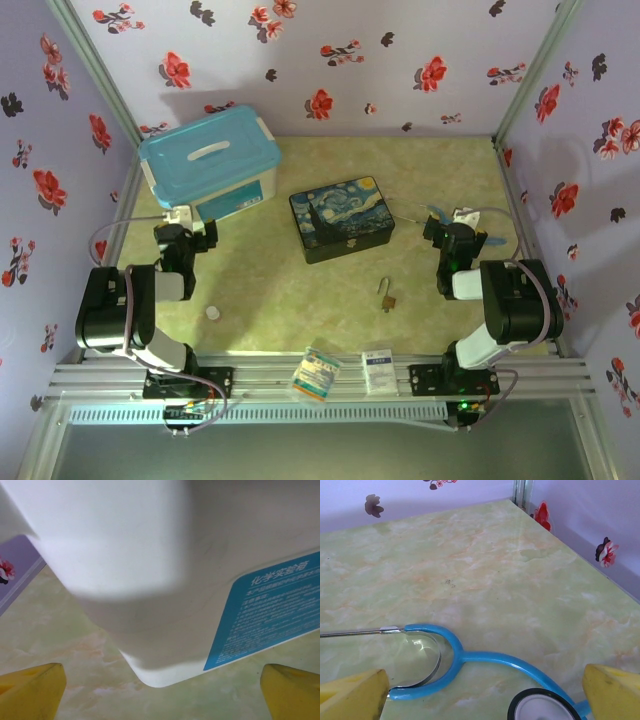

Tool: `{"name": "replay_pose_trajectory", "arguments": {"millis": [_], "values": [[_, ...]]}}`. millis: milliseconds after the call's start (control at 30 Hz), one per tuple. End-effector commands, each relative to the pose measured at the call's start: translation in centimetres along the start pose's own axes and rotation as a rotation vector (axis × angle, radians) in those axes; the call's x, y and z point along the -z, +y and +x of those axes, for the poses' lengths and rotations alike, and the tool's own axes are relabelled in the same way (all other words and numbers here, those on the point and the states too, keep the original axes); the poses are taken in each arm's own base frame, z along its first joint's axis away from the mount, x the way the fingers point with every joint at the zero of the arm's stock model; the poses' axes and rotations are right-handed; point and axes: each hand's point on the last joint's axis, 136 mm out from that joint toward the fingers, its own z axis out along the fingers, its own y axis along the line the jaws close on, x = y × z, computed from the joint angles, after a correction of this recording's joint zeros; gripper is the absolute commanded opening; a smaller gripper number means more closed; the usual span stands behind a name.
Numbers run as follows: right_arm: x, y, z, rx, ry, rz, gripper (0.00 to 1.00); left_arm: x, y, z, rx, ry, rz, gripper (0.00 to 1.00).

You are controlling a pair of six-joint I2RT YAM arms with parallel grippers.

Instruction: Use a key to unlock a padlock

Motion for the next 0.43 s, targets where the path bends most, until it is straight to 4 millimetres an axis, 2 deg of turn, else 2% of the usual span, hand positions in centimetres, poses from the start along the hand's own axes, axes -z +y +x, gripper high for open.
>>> {"name": "replay_pose_trajectory", "arguments": {"millis": [0,400], "values": [[-0.13,0.15,-0.72,0.009,-0.021,-0.008,0.99,0.26,1.69,-0.82,0.052,-0.050,-0.123,1.00],[-0.27,0.57,-0.60,0.011,-0.006,-0.044,0.99,0.28,1.55,-0.89,0.046,-0.052,-0.122,1.00]]}}
